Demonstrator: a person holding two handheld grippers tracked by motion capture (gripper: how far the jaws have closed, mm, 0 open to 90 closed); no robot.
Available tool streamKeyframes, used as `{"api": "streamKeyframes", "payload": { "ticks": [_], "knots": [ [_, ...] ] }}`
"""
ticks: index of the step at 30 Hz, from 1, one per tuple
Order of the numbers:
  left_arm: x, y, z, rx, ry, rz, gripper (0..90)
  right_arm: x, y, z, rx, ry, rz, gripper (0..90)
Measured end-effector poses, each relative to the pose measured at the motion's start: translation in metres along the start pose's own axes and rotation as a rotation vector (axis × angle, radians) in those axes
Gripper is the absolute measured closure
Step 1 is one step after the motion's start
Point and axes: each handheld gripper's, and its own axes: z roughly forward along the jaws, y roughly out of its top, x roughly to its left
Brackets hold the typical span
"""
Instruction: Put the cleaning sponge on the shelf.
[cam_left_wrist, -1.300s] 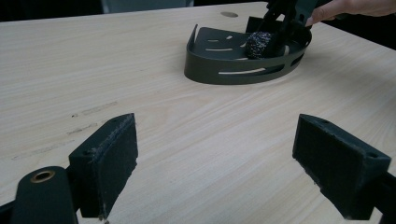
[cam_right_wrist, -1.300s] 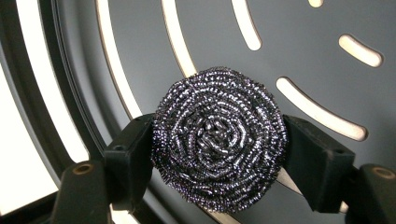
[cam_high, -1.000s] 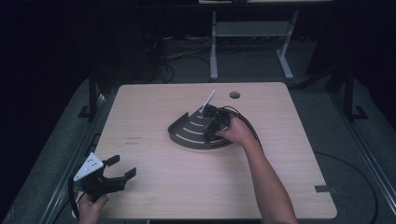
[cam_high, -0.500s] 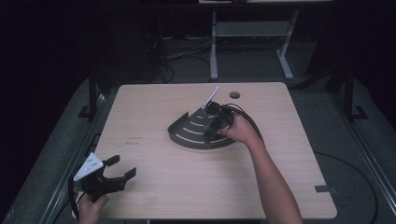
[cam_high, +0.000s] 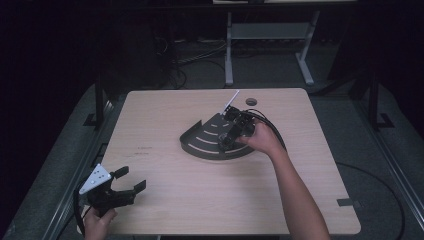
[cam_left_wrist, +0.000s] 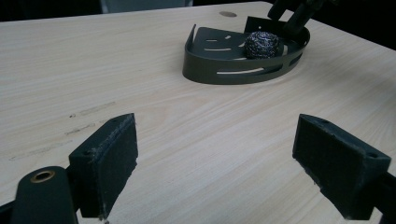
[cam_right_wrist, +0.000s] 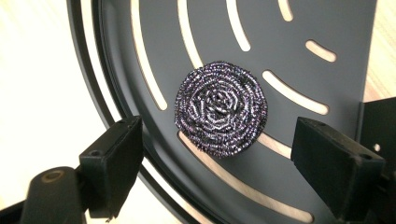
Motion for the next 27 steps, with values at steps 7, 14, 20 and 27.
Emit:
{"api": "streamKeyframes", "payload": {
  "ticks": [7,14,20,27],
  "knots": [
    [-0.001,0.0,0.0,0.001,-0.001,-0.001,13.3,0.001,-0.005,-0.008,-0.002,-0.009,-0.01,16.7],
    [-0.001,0.0,0.001,0.002,-0.001,0.0,13.3,0.002,-0.012,-0.014,-0.013,-0.003,-0.007,16.7],
    [-0.001,0.0,0.001,0.004,-0.001,0.001,13.3,0.002,-0.018,-0.017,-0.014,-0.004,-0.001,16.8],
    [-0.002,0.0,0.001,0.005,-0.001,0.002,13.3,0.002,-0.024,-0.023,-0.019,-0.004,0.001,16.7]
  ]
}}
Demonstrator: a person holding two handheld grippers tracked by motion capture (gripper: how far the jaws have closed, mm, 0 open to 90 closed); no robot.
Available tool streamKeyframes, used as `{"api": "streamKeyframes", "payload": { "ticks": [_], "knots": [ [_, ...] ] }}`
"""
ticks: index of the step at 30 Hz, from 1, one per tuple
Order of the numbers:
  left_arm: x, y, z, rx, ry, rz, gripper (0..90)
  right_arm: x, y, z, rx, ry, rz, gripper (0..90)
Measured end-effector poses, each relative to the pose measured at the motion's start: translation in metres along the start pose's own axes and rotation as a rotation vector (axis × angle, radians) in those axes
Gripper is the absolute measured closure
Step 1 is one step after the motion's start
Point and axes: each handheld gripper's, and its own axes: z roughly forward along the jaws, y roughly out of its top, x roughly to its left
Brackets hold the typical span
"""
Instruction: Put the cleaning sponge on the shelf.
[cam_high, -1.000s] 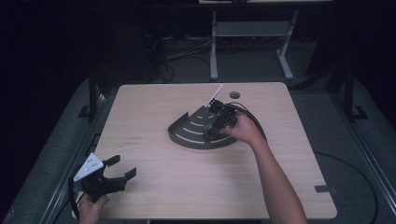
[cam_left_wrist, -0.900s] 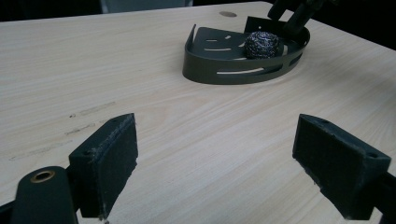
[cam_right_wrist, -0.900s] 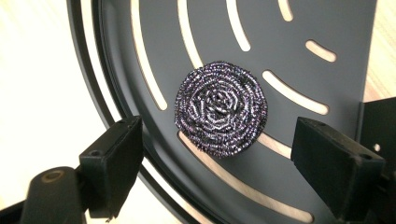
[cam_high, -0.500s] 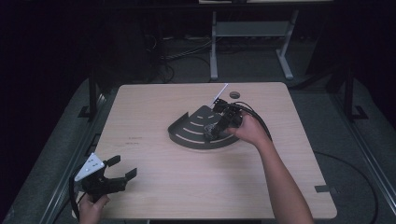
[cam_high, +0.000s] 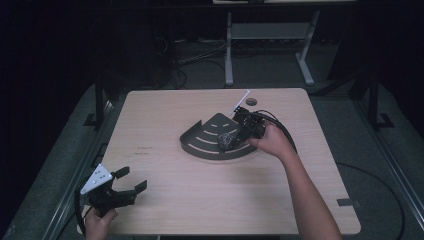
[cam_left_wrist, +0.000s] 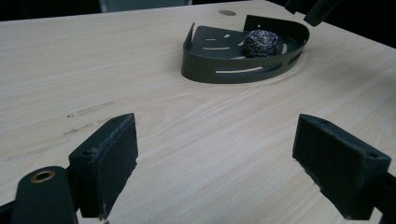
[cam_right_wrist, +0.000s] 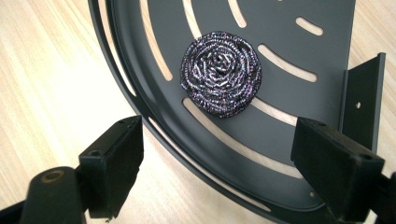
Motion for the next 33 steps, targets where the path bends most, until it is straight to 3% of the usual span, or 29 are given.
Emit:
{"api": "streamKeyframes", "payload": {
  "ticks": [33],
  "knots": [
    [-0.001,0.0,0.001,0.003,-0.007,-0.001,13.3,0.01,-0.033,-0.013,-0.009,-0.007,-0.001,16.6]
  ]
}}
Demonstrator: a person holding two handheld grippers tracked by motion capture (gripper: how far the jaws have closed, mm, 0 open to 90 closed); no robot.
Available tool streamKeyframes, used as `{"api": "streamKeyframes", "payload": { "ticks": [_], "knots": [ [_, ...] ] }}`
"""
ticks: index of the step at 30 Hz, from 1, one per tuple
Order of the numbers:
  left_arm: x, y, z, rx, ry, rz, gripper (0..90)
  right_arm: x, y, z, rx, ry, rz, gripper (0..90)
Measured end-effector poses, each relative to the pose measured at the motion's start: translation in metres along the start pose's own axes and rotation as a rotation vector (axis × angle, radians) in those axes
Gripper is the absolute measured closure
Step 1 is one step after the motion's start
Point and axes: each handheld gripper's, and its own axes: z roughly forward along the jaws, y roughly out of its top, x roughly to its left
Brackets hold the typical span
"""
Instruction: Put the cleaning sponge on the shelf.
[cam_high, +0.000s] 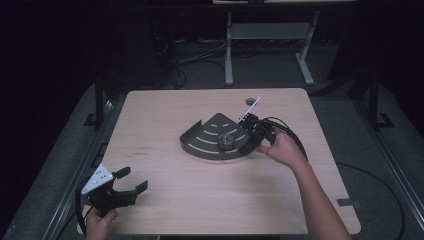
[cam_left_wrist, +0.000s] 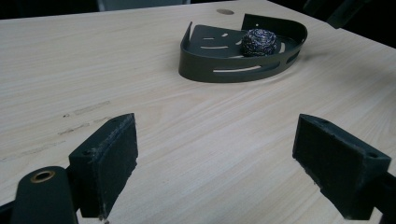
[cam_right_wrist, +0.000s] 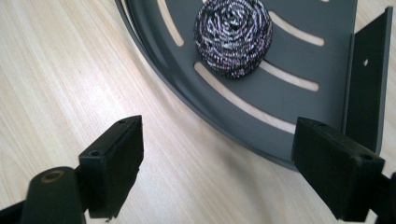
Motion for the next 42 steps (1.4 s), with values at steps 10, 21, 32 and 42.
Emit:
{"api": "streamKeyframes", "payload": {
  "ticks": [10,21,32,42],
  "knots": [
    [0.0,0.0,0.0,0.002,0.001,0.0,13.3,0.003,-0.014,-0.003,-0.011,-0.005,-0.004,17.5],
    [0.0,0.0,0.0,0.003,0.003,0.003,13.3,0.006,-0.026,-0.005,-0.005,-0.002,-0.002,16.8],
    [0.0,0.0,0.0,0.004,0.005,0.003,13.3,0.009,-0.039,-0.006,-0.008,0.009,0.008,16.7],
    [-0.001,-0.001,0.0,0.007,0.004,0.005,13.3,0.008,-0.057,-0.005,-0.019,0.006,0.034,16.8]
  ]
}}
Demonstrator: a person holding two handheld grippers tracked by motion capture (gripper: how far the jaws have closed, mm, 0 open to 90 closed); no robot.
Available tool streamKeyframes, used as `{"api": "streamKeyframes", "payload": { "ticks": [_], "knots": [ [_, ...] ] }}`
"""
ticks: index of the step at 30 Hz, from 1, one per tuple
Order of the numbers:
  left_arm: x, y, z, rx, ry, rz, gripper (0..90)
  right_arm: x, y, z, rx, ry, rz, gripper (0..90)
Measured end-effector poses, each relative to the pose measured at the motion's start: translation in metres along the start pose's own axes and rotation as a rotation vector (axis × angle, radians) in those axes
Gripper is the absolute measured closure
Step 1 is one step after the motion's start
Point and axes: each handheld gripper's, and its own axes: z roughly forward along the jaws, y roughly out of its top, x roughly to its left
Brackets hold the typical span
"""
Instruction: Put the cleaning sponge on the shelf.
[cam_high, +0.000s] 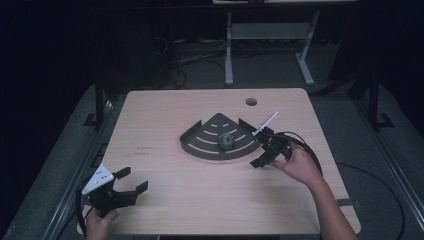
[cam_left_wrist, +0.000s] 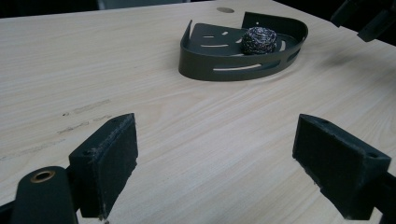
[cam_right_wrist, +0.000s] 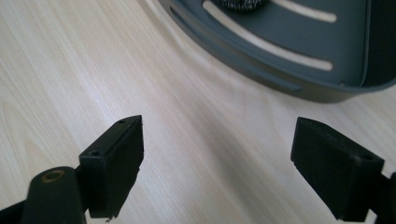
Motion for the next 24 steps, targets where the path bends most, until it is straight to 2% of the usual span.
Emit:
{"api": "streamKeyframes", "payload": {
  "ticks": [15,24],
  "knots": [
    [-0.001,0.0,0.001,0.005,-0.002,0.005,13.3,0.002,-0.03,0.0,0.003,-0.008,0.02,16.9],
    [-0.001,-0.001,0.002,0.006,-0.002,0.003,13.3,0.007,-0.041,-0.003,-0.02,0.013,0.028,16.4]
  ]
}}
